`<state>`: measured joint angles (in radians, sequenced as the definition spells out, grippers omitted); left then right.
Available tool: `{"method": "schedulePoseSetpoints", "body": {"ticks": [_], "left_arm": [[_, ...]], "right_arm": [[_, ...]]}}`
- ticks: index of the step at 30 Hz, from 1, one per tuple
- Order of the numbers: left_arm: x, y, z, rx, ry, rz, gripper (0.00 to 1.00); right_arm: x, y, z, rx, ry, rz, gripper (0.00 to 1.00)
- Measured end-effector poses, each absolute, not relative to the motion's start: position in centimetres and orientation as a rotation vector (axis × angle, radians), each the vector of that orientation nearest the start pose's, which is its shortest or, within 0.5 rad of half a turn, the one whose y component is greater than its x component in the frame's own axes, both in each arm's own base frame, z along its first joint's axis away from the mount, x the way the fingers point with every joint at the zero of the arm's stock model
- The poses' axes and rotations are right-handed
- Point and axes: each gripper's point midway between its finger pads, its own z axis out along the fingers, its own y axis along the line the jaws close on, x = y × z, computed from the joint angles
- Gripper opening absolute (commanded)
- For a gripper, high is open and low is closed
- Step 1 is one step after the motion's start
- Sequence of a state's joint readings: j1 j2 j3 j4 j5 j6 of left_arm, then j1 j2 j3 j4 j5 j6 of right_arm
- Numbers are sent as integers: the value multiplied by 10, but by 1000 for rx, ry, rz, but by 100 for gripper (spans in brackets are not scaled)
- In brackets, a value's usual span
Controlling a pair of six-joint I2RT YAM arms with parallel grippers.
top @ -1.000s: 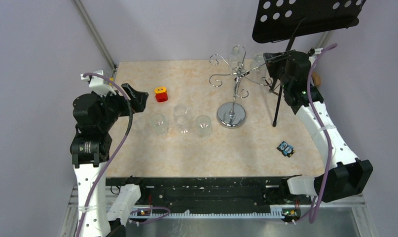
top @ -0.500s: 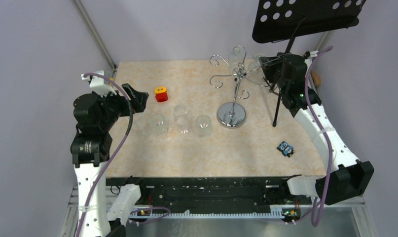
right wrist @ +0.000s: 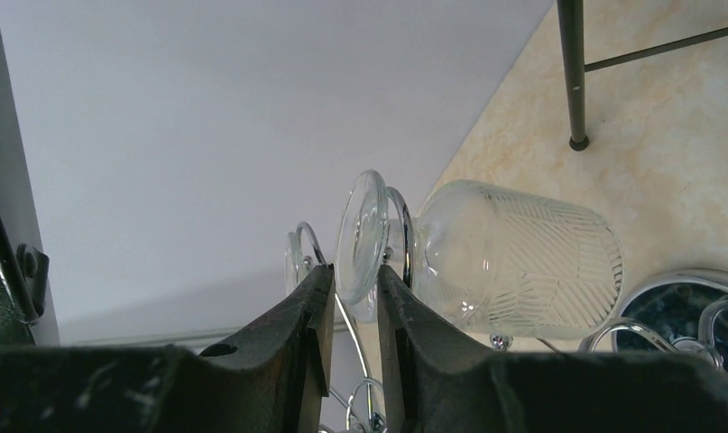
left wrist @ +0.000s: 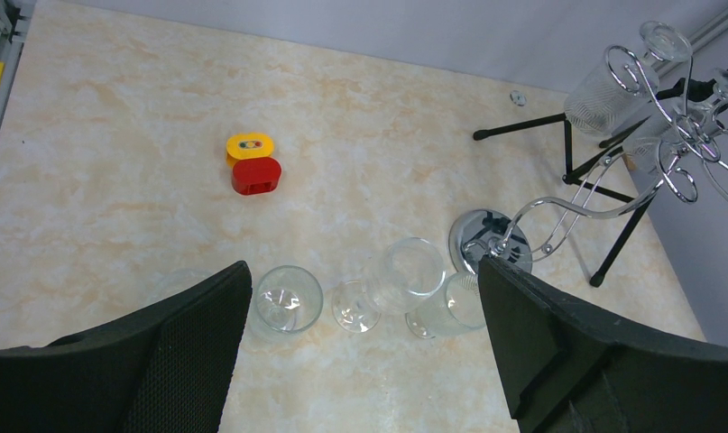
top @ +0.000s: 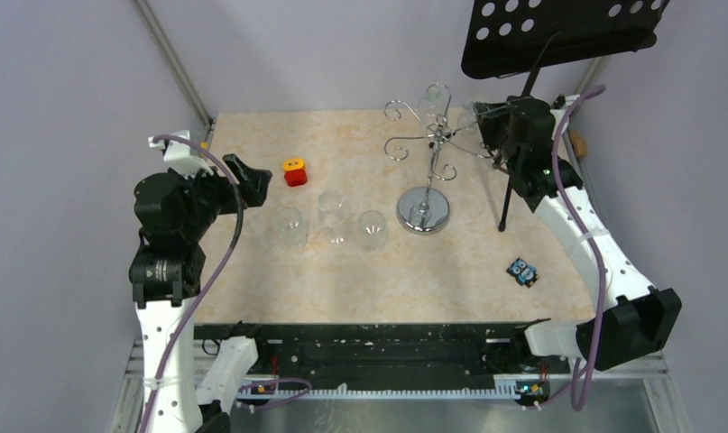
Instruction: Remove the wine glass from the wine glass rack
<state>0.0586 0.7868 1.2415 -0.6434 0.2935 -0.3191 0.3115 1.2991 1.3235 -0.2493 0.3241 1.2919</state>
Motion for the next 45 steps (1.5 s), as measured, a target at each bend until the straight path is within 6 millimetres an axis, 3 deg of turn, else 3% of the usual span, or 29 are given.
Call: {"method": "schedulePoseSetpoints", "body": {"ticks": [10,13,24,38,45], "left_arm": [[255,-47,380,-119,1759,-436,99],[255,-46,381,-122,1757,-428,99],[251,-45,382,-124,1750,-420,99],[251,-45,381,-125,1752,-421,99],[251,-45,381,-125,1752,-420,99]], "right_arm": [[429,110,367,1123,1468,831,18],[430,111,365,1128,1471,834,0],[434,112,365,1100,1440,855,0],[416,96,385,1043,1361,817,0],[412,97,384,1055,1361,838,0]]}}
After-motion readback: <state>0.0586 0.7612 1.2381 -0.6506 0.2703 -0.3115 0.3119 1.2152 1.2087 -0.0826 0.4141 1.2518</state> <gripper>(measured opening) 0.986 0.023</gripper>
